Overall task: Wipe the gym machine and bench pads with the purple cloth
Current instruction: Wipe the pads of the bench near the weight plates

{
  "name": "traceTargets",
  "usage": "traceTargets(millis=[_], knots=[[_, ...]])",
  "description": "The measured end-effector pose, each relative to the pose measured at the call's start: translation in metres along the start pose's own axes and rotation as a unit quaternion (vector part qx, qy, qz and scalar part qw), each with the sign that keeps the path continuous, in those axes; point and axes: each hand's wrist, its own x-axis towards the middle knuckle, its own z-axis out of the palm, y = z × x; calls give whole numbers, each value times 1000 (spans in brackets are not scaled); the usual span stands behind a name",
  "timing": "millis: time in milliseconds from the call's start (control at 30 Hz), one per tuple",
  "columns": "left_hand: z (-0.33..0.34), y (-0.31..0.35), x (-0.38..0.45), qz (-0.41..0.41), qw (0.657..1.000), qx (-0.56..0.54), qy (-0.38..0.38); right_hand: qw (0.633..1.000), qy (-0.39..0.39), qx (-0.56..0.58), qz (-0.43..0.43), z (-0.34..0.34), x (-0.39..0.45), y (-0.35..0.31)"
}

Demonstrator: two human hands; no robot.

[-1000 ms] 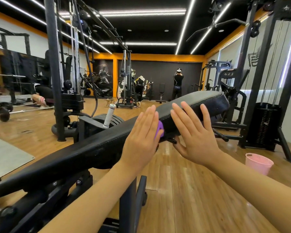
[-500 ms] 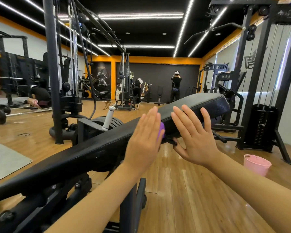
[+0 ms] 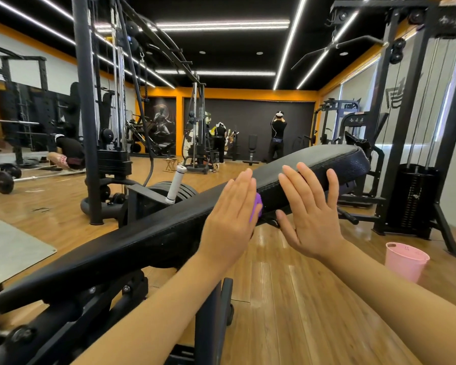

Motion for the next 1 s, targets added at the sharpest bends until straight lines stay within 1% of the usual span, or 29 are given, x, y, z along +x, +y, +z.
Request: traceTargets(millis=[67,133,200,233,333,400,467,567,700,733,800,900,933,1000], knots=[[-1,-8,-9,29,999,15,-6,1000,6,6,8,0,0,-2],[-12,-30,-37,47,996,72,-37,1000,9,13,15,0,0,-3],[-23,-51,-68,52,989,128,-59,1000,10,20,18,0,-1,-4],[-24,-55,-74,49,988,137,-59,1000,13,20,18,0,-1,-4],[-13,-37,-50,29,994,96,-39,999,17,24,24,0,0,-6],[-3,-17,-23,57,997,50,-13,999,24,23,28,1,1,-7],[2,-15,-8,102,995,10,1,999,24,22,27,2,0,-9],[-10,-39,-25,152,988,22,-32,999,21,24,29,0,0,-8],[-34,-87,-78,171,976,89,-104,999,22,29,30,0,0,-8],[-35,-92,-83,174,974,95,-110,999,22,29,32,0,-1,-9],[-31,-82,-76,146,980,88,-99,999,26,28,38,2,-1,-10],[-13,-39,-43,76,994,59,-53,998,36,19,52,7,-1,-15],[-8,-29,-35,64,996,51,-42,997,39,18,57,8,-1,-17],[-7,-31,-39,72,995,49,-45,997,41,23,64,9,-2,-20]])
